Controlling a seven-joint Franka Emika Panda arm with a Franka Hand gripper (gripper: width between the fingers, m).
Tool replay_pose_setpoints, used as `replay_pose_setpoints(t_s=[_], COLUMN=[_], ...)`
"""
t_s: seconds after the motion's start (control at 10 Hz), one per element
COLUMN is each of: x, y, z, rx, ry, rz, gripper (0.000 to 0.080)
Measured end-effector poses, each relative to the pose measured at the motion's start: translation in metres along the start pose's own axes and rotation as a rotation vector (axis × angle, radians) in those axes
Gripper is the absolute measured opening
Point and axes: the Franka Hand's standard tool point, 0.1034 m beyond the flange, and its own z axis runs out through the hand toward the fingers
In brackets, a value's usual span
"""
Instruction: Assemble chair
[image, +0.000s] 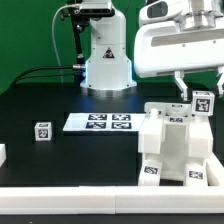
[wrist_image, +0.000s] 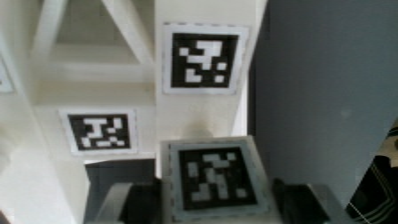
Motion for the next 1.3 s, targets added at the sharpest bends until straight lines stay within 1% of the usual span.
replay_pose_setpoints(t_s=[0.6,0.7,0.8,0.9,1.0,1.1,1.3], x=[0.0007,0.0005,0.0005,0.0004,0.0004,0.0003,0.0001], y=[0.0001,0.0002,0.0002,0.0002,0.0003,0.0003,0.0004], z=[0.0013,0.0016,0.0016,0.0017,0.0017,0.0018,0.0019], rx=[0.001,0.0,0.0,0.0,0.0,0.0,-0.001], ry=[0.013,0.013,0.013,0.013,0.013,0.012,0.01], rz=[-0.006,-0.008,-0.009,-0.011,-0.013,-0.014,-0.018], gripper=[0.0285,0.0393,0.0393,0.0528,0.0624,0.0643,0.0649])
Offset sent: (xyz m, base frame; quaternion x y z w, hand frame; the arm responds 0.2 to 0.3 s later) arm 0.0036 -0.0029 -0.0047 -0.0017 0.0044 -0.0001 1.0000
